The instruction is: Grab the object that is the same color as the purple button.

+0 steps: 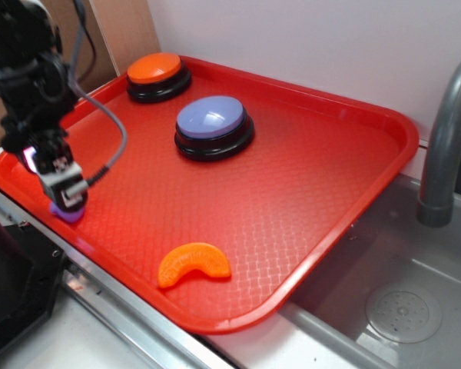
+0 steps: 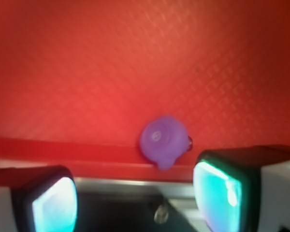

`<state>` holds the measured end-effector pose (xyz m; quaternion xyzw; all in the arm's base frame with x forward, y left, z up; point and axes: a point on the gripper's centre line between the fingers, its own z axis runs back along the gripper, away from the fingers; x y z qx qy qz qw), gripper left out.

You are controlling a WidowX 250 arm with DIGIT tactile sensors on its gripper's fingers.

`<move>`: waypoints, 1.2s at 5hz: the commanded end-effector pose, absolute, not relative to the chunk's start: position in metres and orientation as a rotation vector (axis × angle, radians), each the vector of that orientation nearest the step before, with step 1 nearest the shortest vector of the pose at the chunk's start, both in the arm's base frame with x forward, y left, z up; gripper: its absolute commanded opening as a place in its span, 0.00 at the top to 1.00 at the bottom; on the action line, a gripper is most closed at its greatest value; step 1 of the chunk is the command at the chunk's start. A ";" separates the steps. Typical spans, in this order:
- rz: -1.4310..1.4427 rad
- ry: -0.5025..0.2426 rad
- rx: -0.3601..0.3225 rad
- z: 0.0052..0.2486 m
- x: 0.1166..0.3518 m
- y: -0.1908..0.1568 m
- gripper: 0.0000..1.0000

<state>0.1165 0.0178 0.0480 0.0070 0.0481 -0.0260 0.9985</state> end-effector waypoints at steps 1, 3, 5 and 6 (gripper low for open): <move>0.019 0.120 0.017 0.011 0.116 0.036 0.00; 0.047 0.129 0.018 0.007 0.113 0.036 1.00; 0.049 0.109 -0.032 0.030 0.130 0.028 1.00; 0.002 0.055 -0.034 0.076 0.163 0.012 1.00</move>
